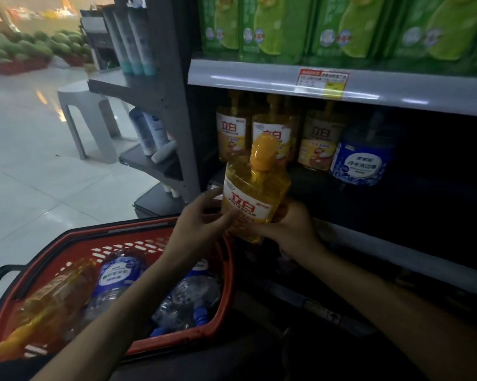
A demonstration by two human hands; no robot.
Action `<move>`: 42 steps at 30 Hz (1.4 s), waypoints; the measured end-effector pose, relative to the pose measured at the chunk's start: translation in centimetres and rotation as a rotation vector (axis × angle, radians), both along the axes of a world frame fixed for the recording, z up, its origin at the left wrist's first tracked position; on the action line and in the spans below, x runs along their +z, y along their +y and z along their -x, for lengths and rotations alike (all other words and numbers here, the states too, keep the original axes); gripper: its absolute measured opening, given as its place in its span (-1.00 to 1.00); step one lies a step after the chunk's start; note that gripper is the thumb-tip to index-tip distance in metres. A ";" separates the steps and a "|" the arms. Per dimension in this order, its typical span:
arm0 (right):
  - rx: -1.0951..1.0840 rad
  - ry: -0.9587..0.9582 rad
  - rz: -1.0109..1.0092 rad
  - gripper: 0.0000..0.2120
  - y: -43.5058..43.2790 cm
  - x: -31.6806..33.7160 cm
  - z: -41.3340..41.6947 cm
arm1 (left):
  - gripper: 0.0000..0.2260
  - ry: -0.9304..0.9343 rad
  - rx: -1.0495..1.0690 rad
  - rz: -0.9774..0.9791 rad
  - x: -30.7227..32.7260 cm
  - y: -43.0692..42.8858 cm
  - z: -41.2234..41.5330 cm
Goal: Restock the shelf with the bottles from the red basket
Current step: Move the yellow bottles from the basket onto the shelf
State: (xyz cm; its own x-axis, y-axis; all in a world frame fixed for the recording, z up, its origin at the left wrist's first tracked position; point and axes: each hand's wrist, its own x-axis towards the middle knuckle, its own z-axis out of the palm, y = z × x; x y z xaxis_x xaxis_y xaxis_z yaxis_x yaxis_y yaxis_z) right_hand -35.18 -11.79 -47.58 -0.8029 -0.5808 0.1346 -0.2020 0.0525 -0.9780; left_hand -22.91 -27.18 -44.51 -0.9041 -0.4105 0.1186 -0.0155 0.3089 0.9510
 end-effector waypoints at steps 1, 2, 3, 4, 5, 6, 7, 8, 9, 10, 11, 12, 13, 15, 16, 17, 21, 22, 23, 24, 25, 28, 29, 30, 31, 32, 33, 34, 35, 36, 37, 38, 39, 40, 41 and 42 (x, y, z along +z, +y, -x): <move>-0.041 0.007 -0.004 -0.33 0.3 -0.1 0.4 | -0.46 0.024 -0.021 -0.008 -0.1 0.8 0.7; -0.077 0.015 -0.005 -0.37 0.6 -0.1 0.7 | -0.47 0.045 -0.039 -0.030 -0.1 1.5 1.6; -0.099 0.029 0.000 -0.42 0.9 -0.1 1.2 | -0.49 0.067 -0.055 -0.050 -0.1 2.1 2.4; -0.121 0.041 0.013 -0.45 1.0 -0.2 1.5 | -0.51 0.092 -0.067 -0.063 -0.3 2.5 3.3; -0.149 0.065 0.028 -0.46 1.2 -0.1 1.9 | -0.52 0.115 -0.079 -0.057 -0.3 2.9 4.2; -0.181 0.099 0.035 -0.45 1.4 0.0 2.4 | -0.51 0.137 -0.089 -0.035 -0.3 3.3 5.1; -0.203 0.137 0.042 -0.42 1.5 0.0 2.9 | -0.49 0.156 -0.099 -0.002 -0.3 3.7 6.0; -0.225 0.168 0.054 -0.38 1.7 0.1 3.5 | -0.48 0.178 -0.108 0.033 -0.3 4.0 6.9; -0.252 0.184 0.070 -0.35 1.8 -0.1 4.3 | -0.48 0.196 -0.113 0.054 -0.3 4.3 7.8; -0.276 0.193 0.088 -0.36 1.9 -0.1 4.9 | -0.49 0.214 -0.120 0.054 -0.3 4.5 8.7; -0.300 0.203 0.102 -0.40 1.9 -0.2 5.6 | -0.49 0.224 -0.124 0.040 -0.4 4.5 9.7; -0.324 0.213 0.110 -0.44 1.9 -0.3 6.3 | -0.49 0.229 -0.131 0.019 -0.5 4.5 10.7; -0.350 0.228 0.109 -0.43 1.9 -0.4 7.1 | -0.50 0.232 -0.139 0.003 -0.7 4.5 11.6; -0.402 0.251 0.081 -0.39 1.6 -0.7 8.4 | -0.53 0.235 -0.144 -0.013 -1.2 4.4 13.4; -0.425 0.256 0.064 -0.38 1.4 -1.0 9.1 | -0.54 0.234 -0.140 -0.023 -1.6 4.4 14.2; -0.447 0.258 0.044 -0.37 1.2 -1.3 9.8 | -0.54 0.228 -0.135 -0.029 -1.9 4.3 15.0; -0.518 0.244 -0.011 -0.28 0.7 -2.0 11.9 | -0.52 0.206 -0.137 -0.046 -2.6 3.8 17.2; -0.536 0.237 -0.013 -0.28 0.7 -2.0 12.4 | -0.52 0.205 -0.146 -0.053 -2.6 3.7 17.8; -0.555 0.227 -0.014 -0.28 0.6 -2.0 12.8 | -0.53 0.204 -0.159 -0.063 -2.5 3.7 18.3; -0.571 0.220 -0.014 -0.29 0.5 -1.9 13.2 | -0.53 0.199 -0.171 -0.076 -2.5 3.6 18.8; -0.589 0.213 -0.010 -0.32 0.4 -1.8 13.7 | -0.53 0.199 -0.186 -0.091 -2.5 3.5 19.3; -0.652 0.183 -0.030 -0.46 -0.2 -1.3 14.7 | -0.51 0.215 -0.225 -0.119 -3.1 3.5 20.5; -0.680 0.176 -0.051 -0.50 -0.3 -1.2 15.1 | -0.52 0.217 -0.231 -0.125 -3.4 3.6 20.7; -0.698 0.179 -0.069 -0.52 -0.4 -1.2 15.4 | -0.53 0.217 -0.232 -0.130 -3.6 3.7 20.9; -0.705 0.183 -0.079 -0.53 -0.6 -1.2 15.7 | -0.54 0.218 -0.227 -0.135 -3.7 3.8 21.0; -0.707 0.191 -0.090 -0.53 -0.7 -1.3 15.9 | -0.53 0.219 -0.216 -0.146 -3.9 3.9 21.2; -0.712 0.198 -0.102 -0.52 -0.9 -1.4 16.1 | -0.52 0.217 -0.203 -0.160 -4.1 3.9 21.4; -0.722 0.209 -0.124 -0.50 -1.1 -1.5 16.2 | -0.50 0.213 -0.190 -0.174 -4.2 3.9 21.5; -0.736 0.217 -0.148 -0.48 -1.2 -1.6 16.3 | -0.48 0.205 -0.182 -0.182 -4.3 3.8 21.7; -0.746 0.228 -0.163 -0.46 -1.3 -1.7 16.4 | -0.47 0.197 -0.180 -0.189 -4.4 3.8 21.7; -0.752 0.233 -0.172 -0.44 -1.4 -1.8 16.5 | -0.46 0.193 -0.182 -0.195 -4.4 3.8 21.8; -0.750 0.237 -0.178 -0.44 -1.4 -1.9 16.6 | -0.47 0.186 -0.185 -0.200 -4.4 3.8 21.9; -0.747 0.236 -0.182 -0.44 -1.4 -2.0 16.6 | -0.47 0.178 -0.189 -0.206 -4.4 3.9 21.9; -0.745 0.236 -0.182 -0.45 -1.5 -2.1 16.6 | -0.47 0.172 -0.190 -0.214 -4.4 4.0 21.8; -0.749 0.237 -0.179 -0.44 -1.5 -2.0 16.6 | -0.47 0.167 -0.189 -0.220 -4.3 4.1 21.8; -0.751 0.241 -0.177 -0.44 -1.6 -1.9 16.5 | -0.48 0.162 -0.186 -0.227 -4.3 4.2 21.9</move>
State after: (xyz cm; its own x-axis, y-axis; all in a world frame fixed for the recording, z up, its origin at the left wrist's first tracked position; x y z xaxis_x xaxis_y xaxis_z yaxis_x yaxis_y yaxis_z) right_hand -51.65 -13.39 -49.48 -0.9479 0.0735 0.3099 -0.2549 0.4082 -0.8766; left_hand -44.79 -23.01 -48.85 -0.9429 -0.2725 0.1914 0.1782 0.0727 0.9813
